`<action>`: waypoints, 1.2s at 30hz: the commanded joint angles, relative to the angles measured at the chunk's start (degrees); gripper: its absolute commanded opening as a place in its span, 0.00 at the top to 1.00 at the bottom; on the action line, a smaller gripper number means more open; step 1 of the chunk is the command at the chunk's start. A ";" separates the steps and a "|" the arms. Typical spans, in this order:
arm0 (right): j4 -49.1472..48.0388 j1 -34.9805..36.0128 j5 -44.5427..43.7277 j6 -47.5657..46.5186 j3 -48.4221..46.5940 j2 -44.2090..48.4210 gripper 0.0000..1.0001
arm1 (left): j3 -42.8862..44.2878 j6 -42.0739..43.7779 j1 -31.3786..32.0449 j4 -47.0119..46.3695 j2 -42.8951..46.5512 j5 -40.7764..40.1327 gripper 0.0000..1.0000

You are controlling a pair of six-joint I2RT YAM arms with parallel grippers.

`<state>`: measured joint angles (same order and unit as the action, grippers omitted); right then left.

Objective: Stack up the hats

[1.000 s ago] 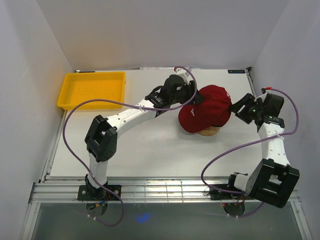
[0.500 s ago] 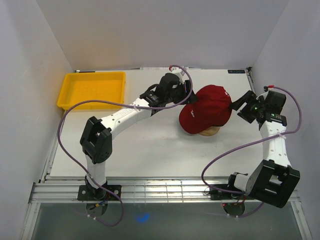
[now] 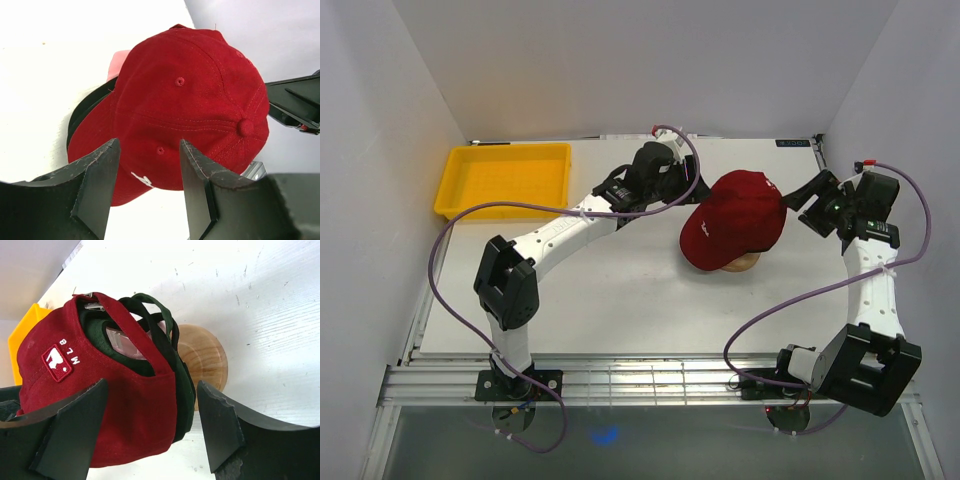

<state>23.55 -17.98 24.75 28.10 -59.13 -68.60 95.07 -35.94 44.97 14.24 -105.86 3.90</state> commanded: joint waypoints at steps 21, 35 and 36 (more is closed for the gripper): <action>5.44 -0.66 2.31 -1.99 -12.04 -2.42 0.15 | 1.61 4.56 -1.11 6.84 11.63 1.37 0.36; 7.12 7.59 7.35 -2.96 -14.08 8.56 0.11 | -9.37 10.72 -1.55 22.04 33.78 -3.02 0.31; 7.21 9.09 6.72 -3.13 -13.82 10.40 0.11 | -9.98 10.63 -1.73 22.67 35.88 -5.11 0.31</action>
<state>31.68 -13.06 31.59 25.67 -73.19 -62.92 87.53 -26.96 43.83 30.50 -73.03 2.33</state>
